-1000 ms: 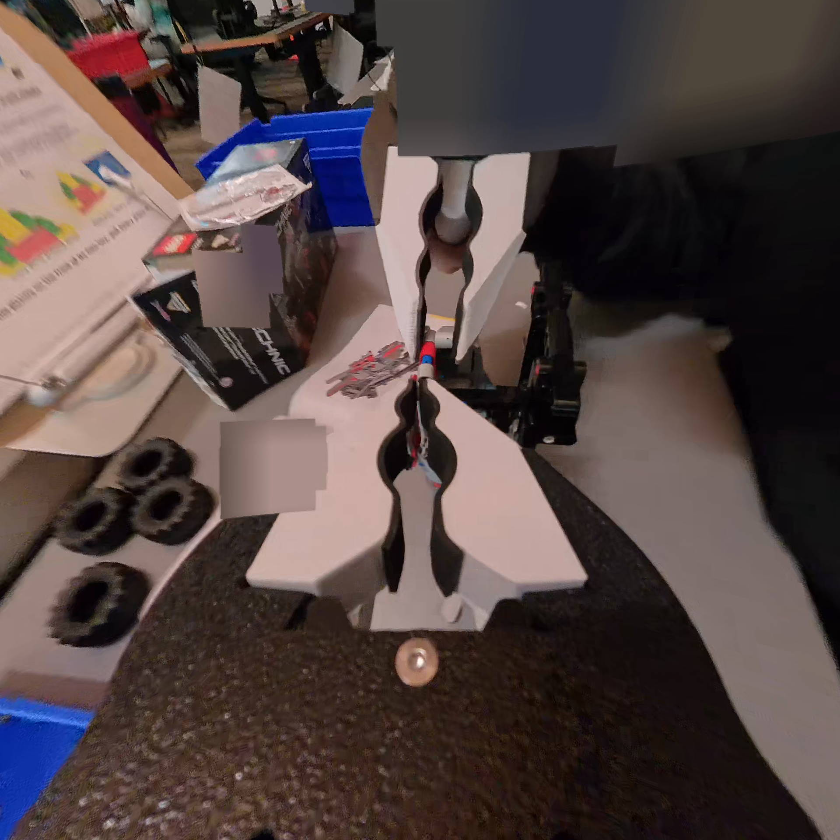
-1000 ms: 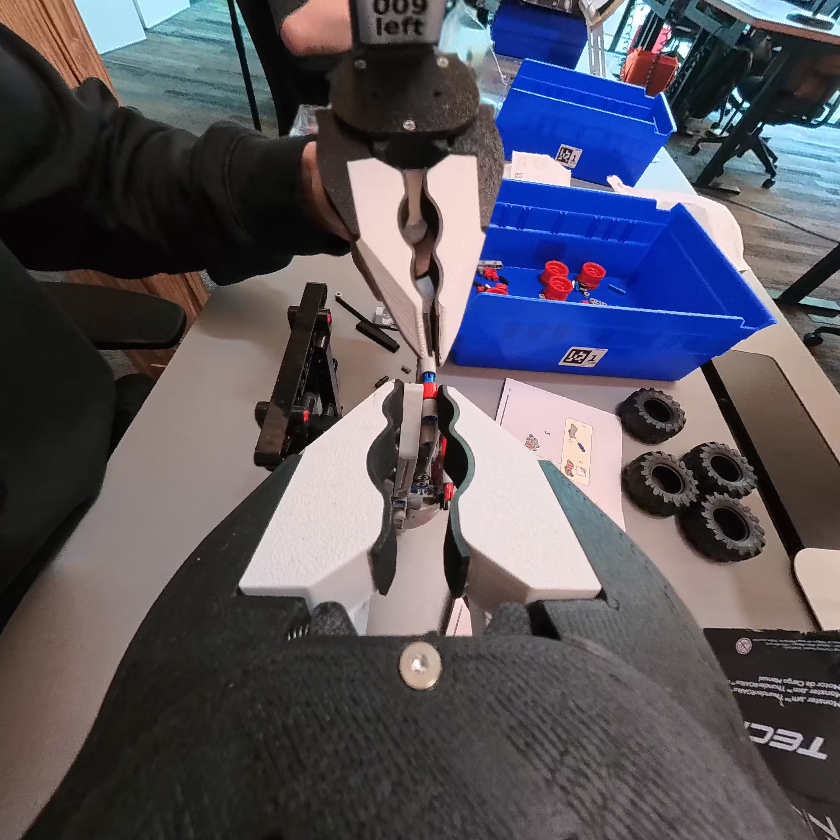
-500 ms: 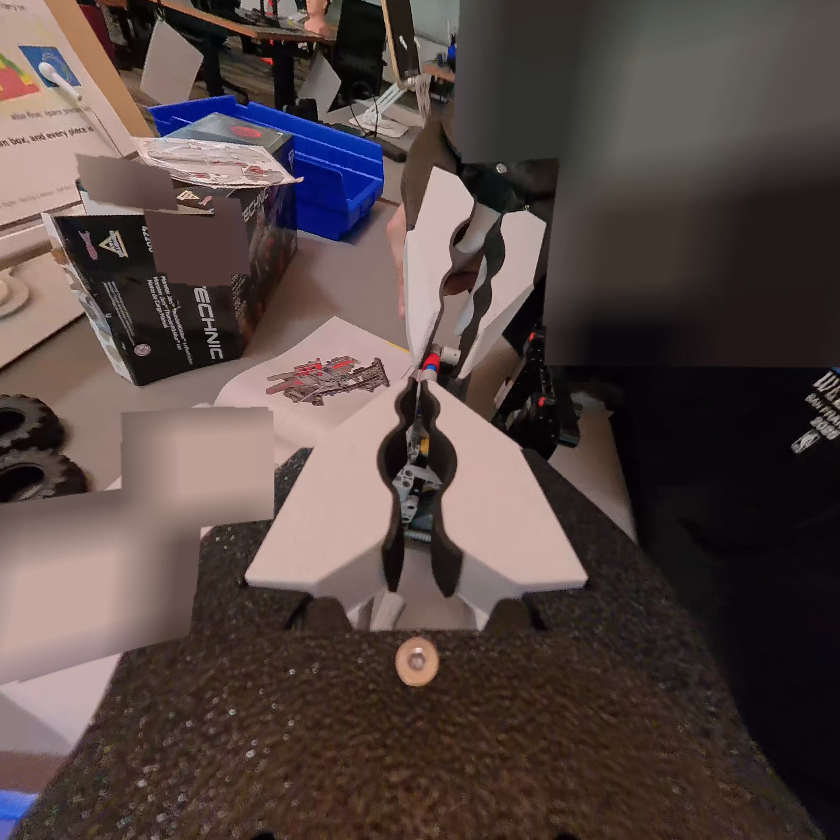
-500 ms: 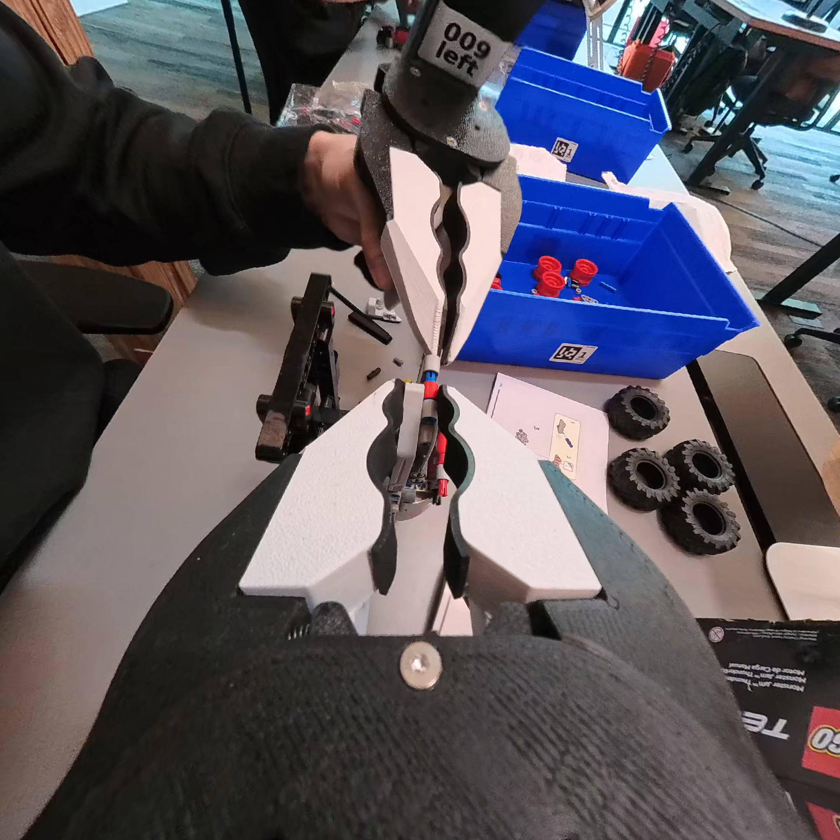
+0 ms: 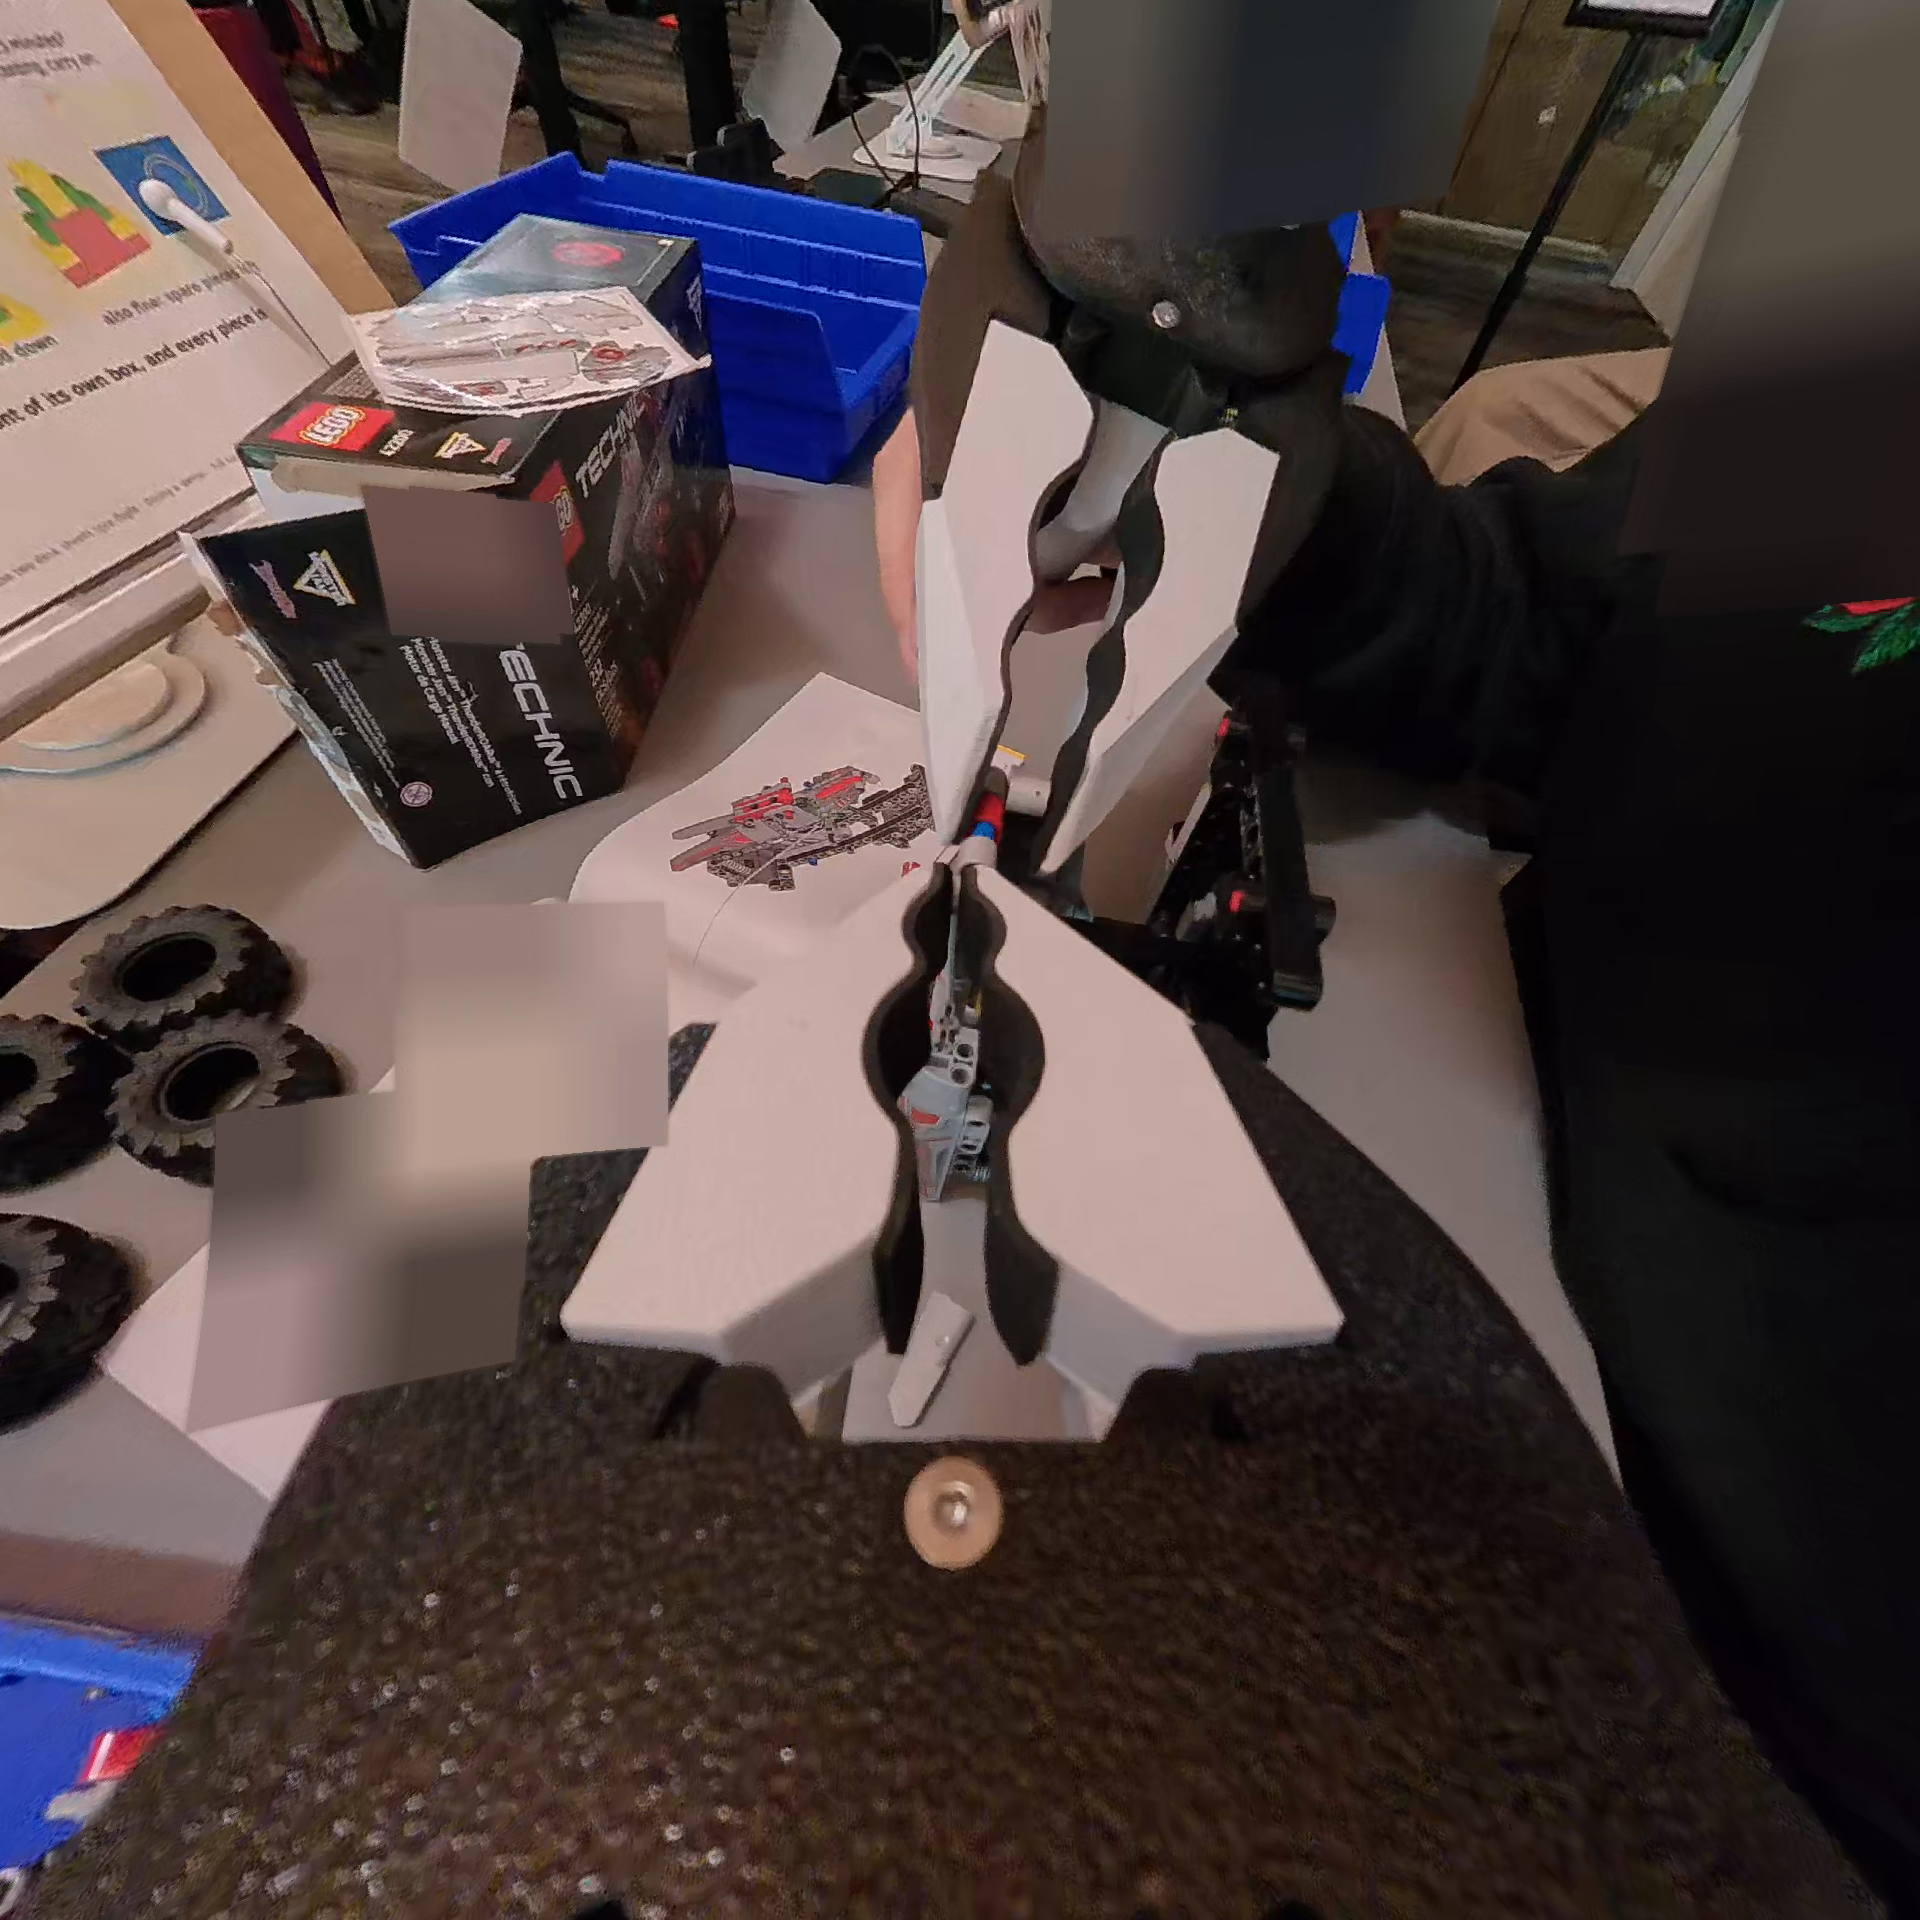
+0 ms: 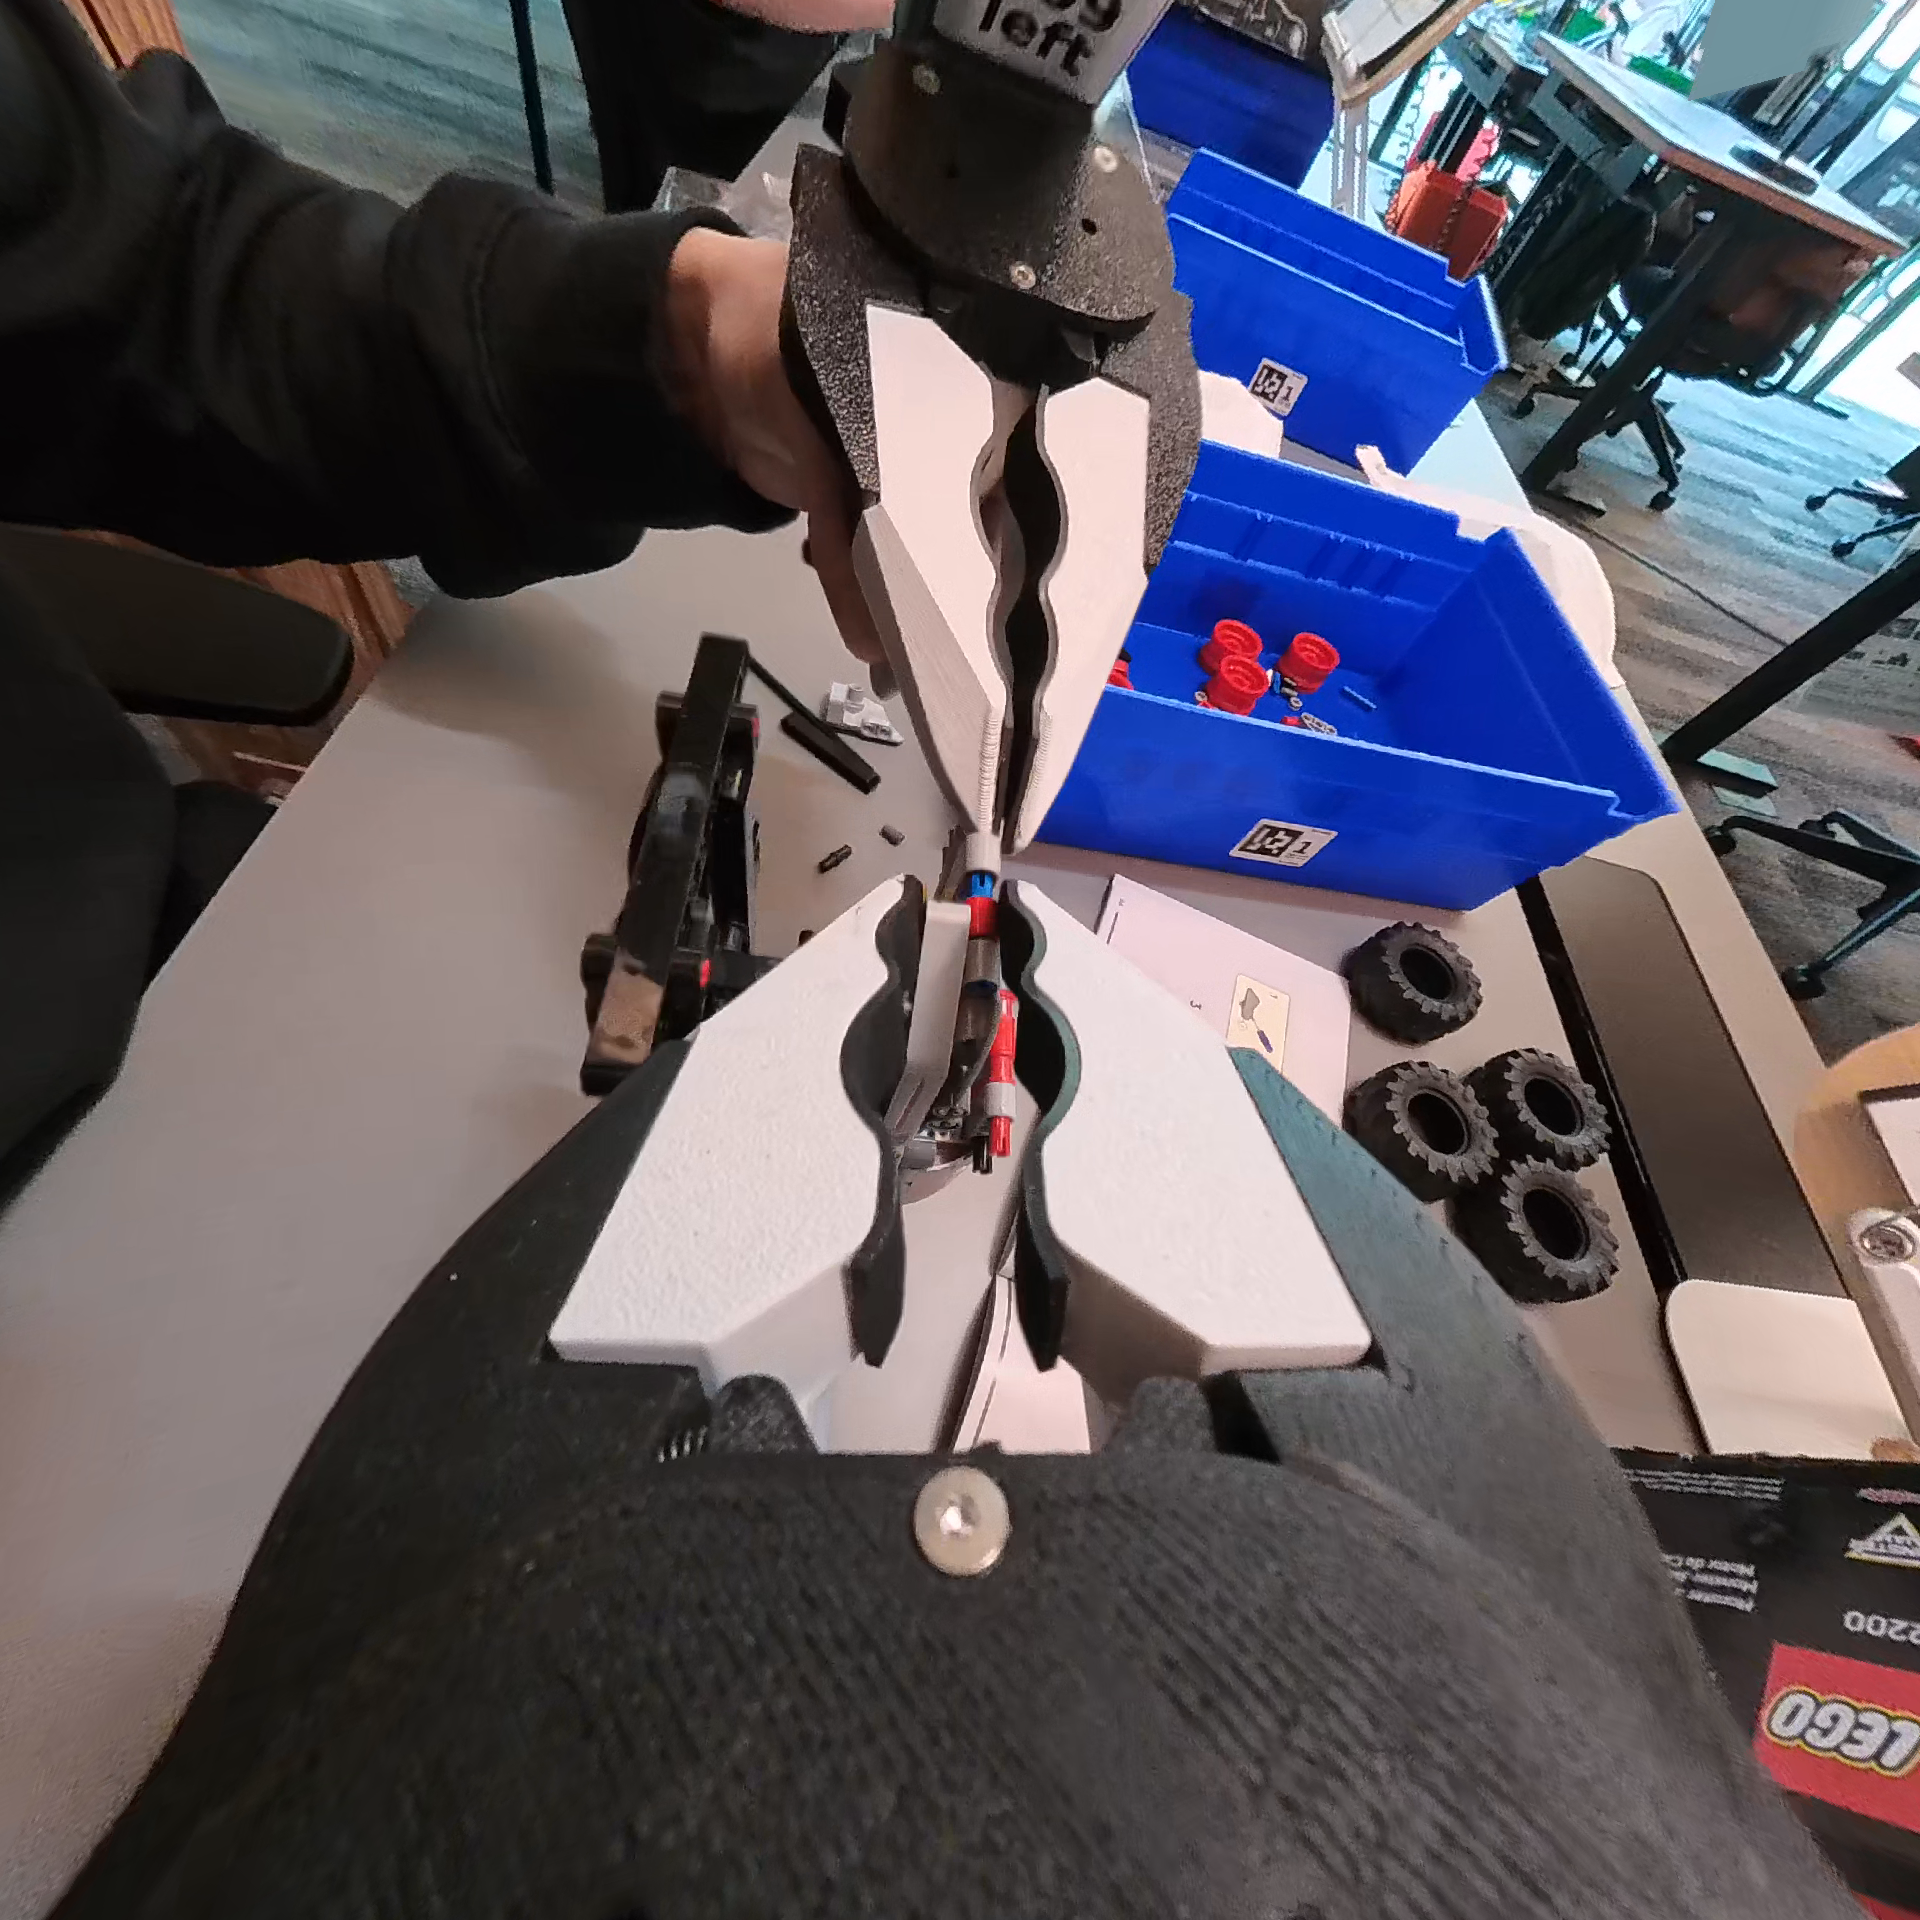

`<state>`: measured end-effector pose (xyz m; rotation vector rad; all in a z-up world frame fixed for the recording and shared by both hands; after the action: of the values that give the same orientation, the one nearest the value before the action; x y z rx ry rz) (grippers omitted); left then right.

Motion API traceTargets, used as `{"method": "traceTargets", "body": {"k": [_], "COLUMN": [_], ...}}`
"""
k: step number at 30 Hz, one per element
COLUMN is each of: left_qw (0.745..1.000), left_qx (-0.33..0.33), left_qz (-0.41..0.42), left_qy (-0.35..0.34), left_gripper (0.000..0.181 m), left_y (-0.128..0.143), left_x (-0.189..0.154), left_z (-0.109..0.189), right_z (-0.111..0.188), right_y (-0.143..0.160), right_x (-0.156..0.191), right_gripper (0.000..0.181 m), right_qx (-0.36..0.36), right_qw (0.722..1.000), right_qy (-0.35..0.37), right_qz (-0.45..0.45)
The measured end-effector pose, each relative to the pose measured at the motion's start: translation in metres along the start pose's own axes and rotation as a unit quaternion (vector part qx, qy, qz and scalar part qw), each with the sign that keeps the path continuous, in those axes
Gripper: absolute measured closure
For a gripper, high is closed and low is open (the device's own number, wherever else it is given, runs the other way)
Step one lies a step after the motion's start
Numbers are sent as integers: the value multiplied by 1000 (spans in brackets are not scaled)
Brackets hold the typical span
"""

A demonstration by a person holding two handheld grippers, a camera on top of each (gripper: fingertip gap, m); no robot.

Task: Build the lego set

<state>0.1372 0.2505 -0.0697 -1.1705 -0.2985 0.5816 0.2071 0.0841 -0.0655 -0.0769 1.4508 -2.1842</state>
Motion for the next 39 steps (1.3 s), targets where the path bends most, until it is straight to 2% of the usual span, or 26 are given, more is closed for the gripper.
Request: {"method": "traceTargets", "body": {"k": [3,10,15,20,25,28,34,39], "left_qw": [999,995,999,999,999,999,998,997], "left_qx": [13,29,22,4,4,7,14,22], "left_qz": [-41,-91,-48,-50,-53,-53,-61,-67], "left_qy": [-4,-16,-11,-17,-14,-7,-7,-6], "left_gripper": [181,181,181,181,181,181,181,181], "left_y": [-4,-6,-3,-1,-3,-4,-6,-7], "left_x": [-3,-4,0,0,-2,-3,-2,-2], "left_z": [-2,-3,-3,-2,-4,-6,-7,-7], "right_z": [2,1,-1,1,12,18,16,11], "right_y": [-2,1,3,2,3,5,6,7], "right_x": [1,-1,-3,-4,-7,-6,-4,-5], "right_gripper": [168,169,168,169,147,144,163,166], "right_qx": [18,4,-5,-12,9,12,2,-6], "right_qw": [1000,1000,1000,999,997,995,995,994], "right_qy": [-1,-4,-3,-1,11,-1,-22,-18], "right_qz": [11,1,-12,-34,-73,-97,-102,-103]}}
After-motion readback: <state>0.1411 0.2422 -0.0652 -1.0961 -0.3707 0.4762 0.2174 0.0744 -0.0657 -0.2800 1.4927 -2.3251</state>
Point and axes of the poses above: each gripper's, where its closed fingertips meet, z back along the fingers, y out of its underside, x = y × z across the jaws, the point moved 10 cm from there along z, back along the fingers, and after that the axes turned 2 degrees about -y, right-handed, at the moved point
